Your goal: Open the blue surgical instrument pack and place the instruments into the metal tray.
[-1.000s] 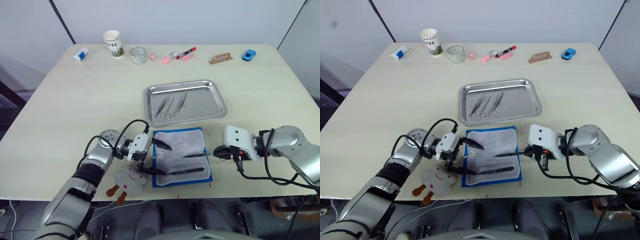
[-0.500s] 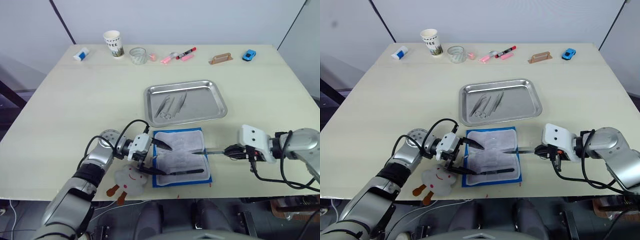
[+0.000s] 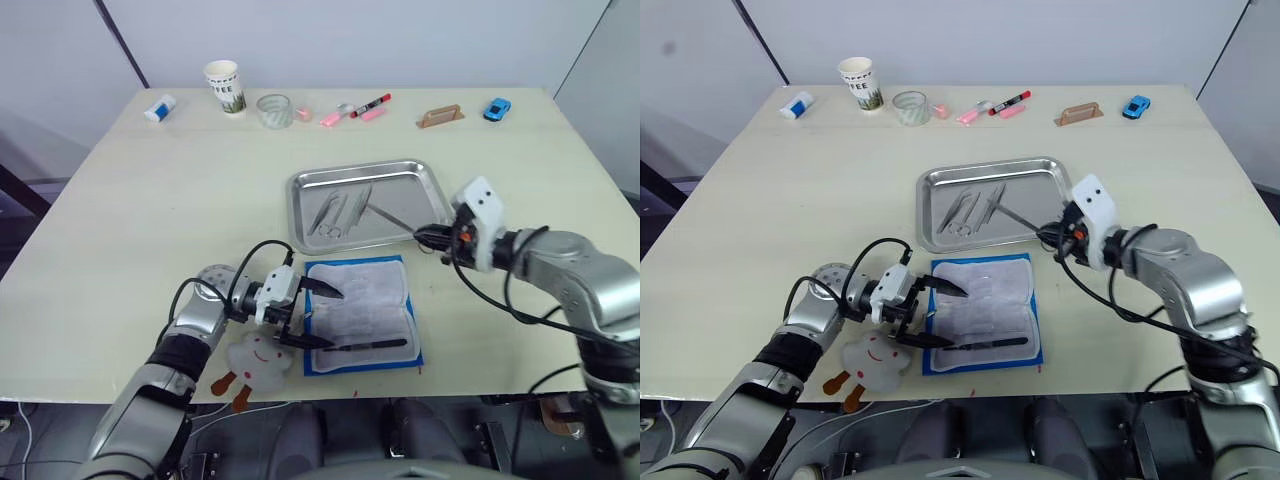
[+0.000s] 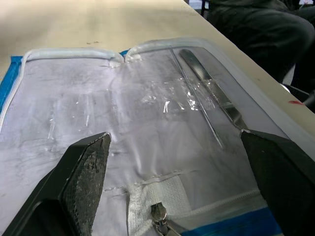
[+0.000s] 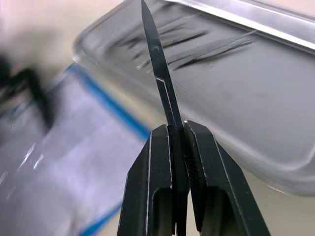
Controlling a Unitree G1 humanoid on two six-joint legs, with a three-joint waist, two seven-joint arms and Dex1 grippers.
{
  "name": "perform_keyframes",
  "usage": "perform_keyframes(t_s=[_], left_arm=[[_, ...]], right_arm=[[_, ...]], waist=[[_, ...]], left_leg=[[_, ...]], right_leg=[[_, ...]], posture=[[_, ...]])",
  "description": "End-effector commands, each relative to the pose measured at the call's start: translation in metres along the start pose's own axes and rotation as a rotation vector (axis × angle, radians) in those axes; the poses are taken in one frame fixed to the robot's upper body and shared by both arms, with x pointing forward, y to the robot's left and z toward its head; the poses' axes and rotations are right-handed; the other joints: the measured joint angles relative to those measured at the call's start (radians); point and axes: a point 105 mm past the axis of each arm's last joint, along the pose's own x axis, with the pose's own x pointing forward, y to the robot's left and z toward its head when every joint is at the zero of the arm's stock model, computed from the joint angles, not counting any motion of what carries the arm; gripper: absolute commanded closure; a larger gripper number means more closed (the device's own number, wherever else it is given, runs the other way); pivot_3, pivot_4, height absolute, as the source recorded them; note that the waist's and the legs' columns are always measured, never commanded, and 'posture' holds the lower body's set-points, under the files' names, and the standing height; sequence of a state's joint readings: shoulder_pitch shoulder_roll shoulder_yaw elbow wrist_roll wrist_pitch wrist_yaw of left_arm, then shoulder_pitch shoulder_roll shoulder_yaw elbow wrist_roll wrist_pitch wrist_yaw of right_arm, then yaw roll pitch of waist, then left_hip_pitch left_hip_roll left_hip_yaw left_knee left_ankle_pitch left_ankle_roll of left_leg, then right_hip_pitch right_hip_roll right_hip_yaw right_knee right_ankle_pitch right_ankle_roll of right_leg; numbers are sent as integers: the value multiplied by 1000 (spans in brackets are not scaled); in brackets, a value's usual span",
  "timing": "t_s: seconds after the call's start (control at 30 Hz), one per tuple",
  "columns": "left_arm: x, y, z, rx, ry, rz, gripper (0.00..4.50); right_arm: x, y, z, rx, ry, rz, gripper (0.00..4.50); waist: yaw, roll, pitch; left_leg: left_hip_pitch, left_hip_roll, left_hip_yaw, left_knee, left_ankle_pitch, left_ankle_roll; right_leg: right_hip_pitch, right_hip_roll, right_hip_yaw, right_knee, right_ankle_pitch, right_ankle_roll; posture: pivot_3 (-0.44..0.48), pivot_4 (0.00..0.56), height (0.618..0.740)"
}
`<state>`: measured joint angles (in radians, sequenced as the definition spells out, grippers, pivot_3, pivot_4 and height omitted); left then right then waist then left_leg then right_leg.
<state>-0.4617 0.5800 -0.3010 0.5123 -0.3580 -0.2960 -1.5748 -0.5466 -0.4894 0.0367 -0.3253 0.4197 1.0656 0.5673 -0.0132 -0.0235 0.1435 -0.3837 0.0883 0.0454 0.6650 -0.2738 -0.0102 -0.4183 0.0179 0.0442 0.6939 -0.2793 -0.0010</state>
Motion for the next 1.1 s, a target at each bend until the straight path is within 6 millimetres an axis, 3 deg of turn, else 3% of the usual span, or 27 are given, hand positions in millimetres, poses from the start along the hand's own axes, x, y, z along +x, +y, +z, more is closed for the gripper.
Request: perform_keyframes(t_s=[0.03,0.3,0.57,1.1], left_arm=[[4,-9,-9,-53,2,-9,0],[7,-8,-13,-67,-10,50,0],[11,-8,-16,-73,-19,76,0],[10,-9,-19,-81,-10,84,0]], right_arm=[[11,-16,23,49,-79,-156,4476],[52,-24,30,150,-98,-320,4476],[90,-17,28,270,-57,-415,4476],[110,-26,8,421,-18,-509,4476]], waist=[[-1,1,0],[0,1,0],[-3,4,-1],[-3,6,-1]], left_leg=[[0,0,0,0,0,0],[-1,0,0,0,0,0],[-1,0,0,0,0,0],[-1,-2,0,-1,0,0]], right_leg=[[0,0,0,0,0,0],[-1,0,0,0,0,0],[-1,0,0,1,0,0],[-1,-1,2,1,0,1]], posture=[[0,150,725],[0,150,725],[0,150,725],[0,150,725]])
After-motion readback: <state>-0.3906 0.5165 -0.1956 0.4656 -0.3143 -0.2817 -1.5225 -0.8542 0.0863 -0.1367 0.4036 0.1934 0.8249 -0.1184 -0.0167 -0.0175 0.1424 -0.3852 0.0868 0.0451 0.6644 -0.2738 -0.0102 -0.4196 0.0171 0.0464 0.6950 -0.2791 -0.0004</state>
